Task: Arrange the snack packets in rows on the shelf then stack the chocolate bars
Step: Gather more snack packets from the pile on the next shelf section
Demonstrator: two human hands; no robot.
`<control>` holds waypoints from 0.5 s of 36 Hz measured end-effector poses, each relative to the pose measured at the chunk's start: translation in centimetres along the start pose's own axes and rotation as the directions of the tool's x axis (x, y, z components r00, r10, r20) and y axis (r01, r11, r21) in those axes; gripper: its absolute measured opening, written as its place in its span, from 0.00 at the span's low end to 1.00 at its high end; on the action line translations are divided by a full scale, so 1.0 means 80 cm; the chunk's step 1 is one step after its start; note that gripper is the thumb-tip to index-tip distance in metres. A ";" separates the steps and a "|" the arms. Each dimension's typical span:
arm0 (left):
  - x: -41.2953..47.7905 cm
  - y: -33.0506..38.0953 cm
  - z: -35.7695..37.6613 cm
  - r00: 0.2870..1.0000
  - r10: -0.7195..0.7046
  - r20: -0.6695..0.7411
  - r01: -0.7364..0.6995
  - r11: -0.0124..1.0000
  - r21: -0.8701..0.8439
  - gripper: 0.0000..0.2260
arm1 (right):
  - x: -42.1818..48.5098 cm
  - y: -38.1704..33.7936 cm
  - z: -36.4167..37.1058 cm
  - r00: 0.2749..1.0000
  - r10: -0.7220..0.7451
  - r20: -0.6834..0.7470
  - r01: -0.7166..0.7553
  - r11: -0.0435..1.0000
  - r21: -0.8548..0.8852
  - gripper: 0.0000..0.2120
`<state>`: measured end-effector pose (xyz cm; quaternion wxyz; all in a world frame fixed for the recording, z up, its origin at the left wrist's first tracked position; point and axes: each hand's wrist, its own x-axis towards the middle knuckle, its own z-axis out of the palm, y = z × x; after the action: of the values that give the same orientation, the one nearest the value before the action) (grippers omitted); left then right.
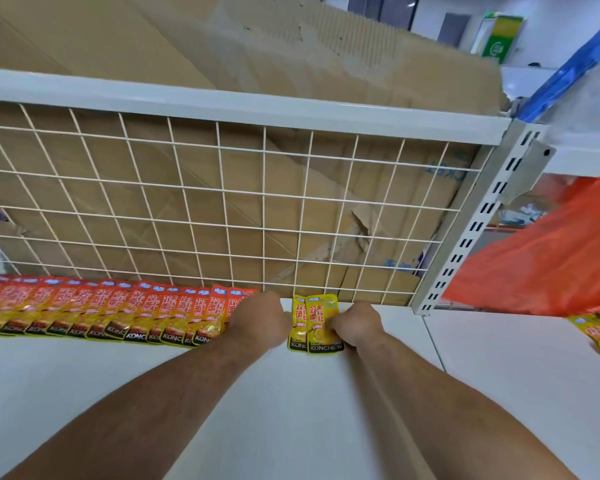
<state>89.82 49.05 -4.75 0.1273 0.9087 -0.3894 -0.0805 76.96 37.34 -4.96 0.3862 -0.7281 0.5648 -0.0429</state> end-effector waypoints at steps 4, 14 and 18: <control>-0.004 -0.001 -0.001 1.000 0.012 -0.017 -0.012 1.000 0.003 0.13 | -0.008 -0.005 -0.001 0.998 -0.042 -0.042 0.033 0.981 -0.191 0.07; -0.011 -0.002 -0.001 0.999 0.014 -0.045 -0.013 1.000 0.019 0.14 | -0.002 -0.006 -0.005 0.996 -0.090 -0.026 0.077 0.944 -0.320 0.10; -0.016 -0.001 -0.003 0.998 0.007 -0.058 -0.006 1.000 0.016 0.13 | -0.001 -0.006 -0.005 0.994 -0.112 -0.015 0.100 0.936 -0.338 0.08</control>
<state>89.00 50.07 -4.51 0.1318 0.9104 -0.3889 -0.0508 77.10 37.28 -4.38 0.2434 -0.8120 0.5301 0.0211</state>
